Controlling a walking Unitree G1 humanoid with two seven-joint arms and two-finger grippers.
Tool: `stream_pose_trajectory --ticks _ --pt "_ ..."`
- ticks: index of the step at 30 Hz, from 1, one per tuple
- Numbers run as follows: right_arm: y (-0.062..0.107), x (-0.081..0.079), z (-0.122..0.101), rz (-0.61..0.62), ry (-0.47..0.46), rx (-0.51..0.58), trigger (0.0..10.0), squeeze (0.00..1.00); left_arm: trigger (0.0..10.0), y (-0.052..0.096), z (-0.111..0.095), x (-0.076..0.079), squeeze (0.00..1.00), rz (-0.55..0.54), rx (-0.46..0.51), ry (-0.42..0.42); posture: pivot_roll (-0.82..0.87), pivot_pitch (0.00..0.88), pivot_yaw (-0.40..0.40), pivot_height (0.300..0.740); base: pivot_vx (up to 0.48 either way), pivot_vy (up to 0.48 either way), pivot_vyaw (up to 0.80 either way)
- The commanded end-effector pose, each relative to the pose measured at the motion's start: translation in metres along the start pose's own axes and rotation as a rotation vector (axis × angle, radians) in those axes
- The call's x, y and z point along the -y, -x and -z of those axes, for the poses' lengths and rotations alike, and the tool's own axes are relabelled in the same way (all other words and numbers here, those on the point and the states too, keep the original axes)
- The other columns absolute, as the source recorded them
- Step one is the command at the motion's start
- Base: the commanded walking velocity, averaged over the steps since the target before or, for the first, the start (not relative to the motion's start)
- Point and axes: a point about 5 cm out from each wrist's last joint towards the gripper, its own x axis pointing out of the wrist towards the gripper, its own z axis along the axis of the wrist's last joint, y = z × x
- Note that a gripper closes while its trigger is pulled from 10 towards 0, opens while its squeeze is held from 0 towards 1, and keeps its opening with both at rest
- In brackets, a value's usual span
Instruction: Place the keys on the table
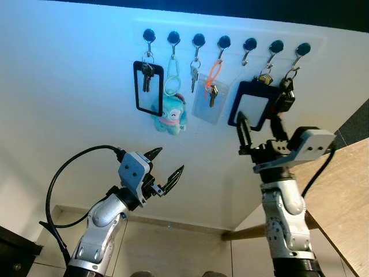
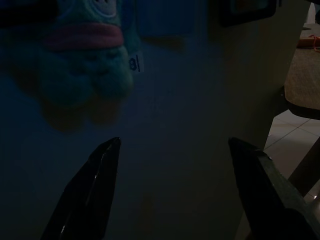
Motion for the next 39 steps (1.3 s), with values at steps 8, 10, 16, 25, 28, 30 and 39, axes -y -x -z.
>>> stream_pose_trajectory --ticks 8,10,16,25,28,30,39 --pt "-0.003 -0.005 0.006 -0.048 -0.066 -0.032 10.0 0.00 10.0 -0.007 -0.015 0.002 0.00 0.031 0.046 -0.012 0.08 0.069 -0.044 0.740 0.000 0.000 0.00" --pt "-0.004 -0.014 0.011 -0.096 -0.095 -0.056 10.0 0.00 10.0 -0.012 -0.024 0.004 0.00 0.035 0.088 0.002 0.08 0.068 -0.048 0.740 0.000 0.000 0.00" --pt "-0.003 -0.027 0.017 -0.174 -0.110 -0.085 10.0 0.00 10.0 -0.020 -0.042 0.010 0.00 0.051 0.160 0.015 0.09 0.068 -0.048 0.740 0.000 0.000 0.00" --pt "-0.001 -0.033 0.022 -0.212 -0.126 -0.105 10.0 0.00 10.0 -0.025 -0.055 0.013 0.00 0.060 0.199 0.023 0.09 0.070 -0.050 0.740 0.000 0.000 0.00" --pt "-0.002 -0.033 0.021 -0.215 -0.127 -0.102 10.0 0.00 10.0 -0.025 -0.055 0.013 0.00 0.059 0.193 0.022 0.09 0.070 -0.047 0.740 0.000 0.000 0.00" --pt "-0.002 -0.033 0.021 -0.215 -0.127 -0.101 10.0 0.00 10.0 -0.024 -0.055 0.013 0.00 0.059 0.191 0.022 0.09 0.070 -0.047 0.740 0.000 0.000 0.00" --pt "-0.001 -0.024 0.026 -0.158 -0.098 -0.128 7.2 0.00 10.0 -0.024 -0.056 0.011 0.00 0.059 0.186 -0.011 0.09 0.071 -0.048 0.740 0.000 0.000 0.00"
